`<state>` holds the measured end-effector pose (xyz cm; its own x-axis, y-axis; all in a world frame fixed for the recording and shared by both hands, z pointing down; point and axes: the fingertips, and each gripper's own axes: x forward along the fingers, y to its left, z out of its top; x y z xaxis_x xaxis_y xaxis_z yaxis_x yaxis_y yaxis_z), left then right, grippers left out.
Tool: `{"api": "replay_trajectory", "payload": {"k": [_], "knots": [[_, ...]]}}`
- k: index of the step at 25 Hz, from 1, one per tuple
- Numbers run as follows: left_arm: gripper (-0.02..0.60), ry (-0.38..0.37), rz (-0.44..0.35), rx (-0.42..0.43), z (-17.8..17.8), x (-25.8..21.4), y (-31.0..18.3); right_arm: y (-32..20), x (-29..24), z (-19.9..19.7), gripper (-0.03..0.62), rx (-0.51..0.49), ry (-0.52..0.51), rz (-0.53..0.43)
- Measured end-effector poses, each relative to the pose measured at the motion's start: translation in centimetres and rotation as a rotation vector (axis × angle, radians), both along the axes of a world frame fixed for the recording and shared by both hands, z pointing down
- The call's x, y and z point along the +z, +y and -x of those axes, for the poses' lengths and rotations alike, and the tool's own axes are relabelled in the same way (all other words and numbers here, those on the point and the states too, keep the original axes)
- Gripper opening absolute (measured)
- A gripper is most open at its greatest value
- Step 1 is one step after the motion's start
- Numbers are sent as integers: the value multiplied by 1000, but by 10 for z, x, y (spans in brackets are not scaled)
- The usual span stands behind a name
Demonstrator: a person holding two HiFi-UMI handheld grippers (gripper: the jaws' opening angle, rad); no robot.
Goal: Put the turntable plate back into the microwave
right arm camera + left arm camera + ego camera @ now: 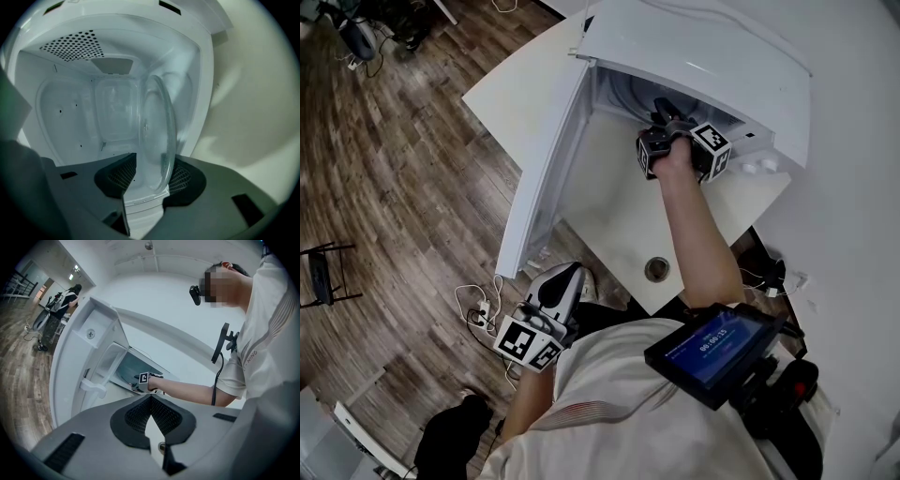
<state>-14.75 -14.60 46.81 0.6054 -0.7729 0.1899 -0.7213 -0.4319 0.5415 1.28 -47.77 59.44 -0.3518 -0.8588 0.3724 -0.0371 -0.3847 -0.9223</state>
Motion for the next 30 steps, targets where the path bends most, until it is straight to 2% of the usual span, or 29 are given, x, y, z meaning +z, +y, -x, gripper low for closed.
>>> {"api": "replay_trajectory", "payload": {"k": [16, 25, 30], "knots": [[11, 28, 6, 6, -3, 2, -2, 17, 16, 13, 164, -201, -27, 115], [11, 40, -2, 10, -4, 0, -1, 20, 21, 27, 164, -267, -41, 103], [11, 38, -2, 9, -3, 0, 1, 43, 12, 43, 164, -397, -32, 24]]}}
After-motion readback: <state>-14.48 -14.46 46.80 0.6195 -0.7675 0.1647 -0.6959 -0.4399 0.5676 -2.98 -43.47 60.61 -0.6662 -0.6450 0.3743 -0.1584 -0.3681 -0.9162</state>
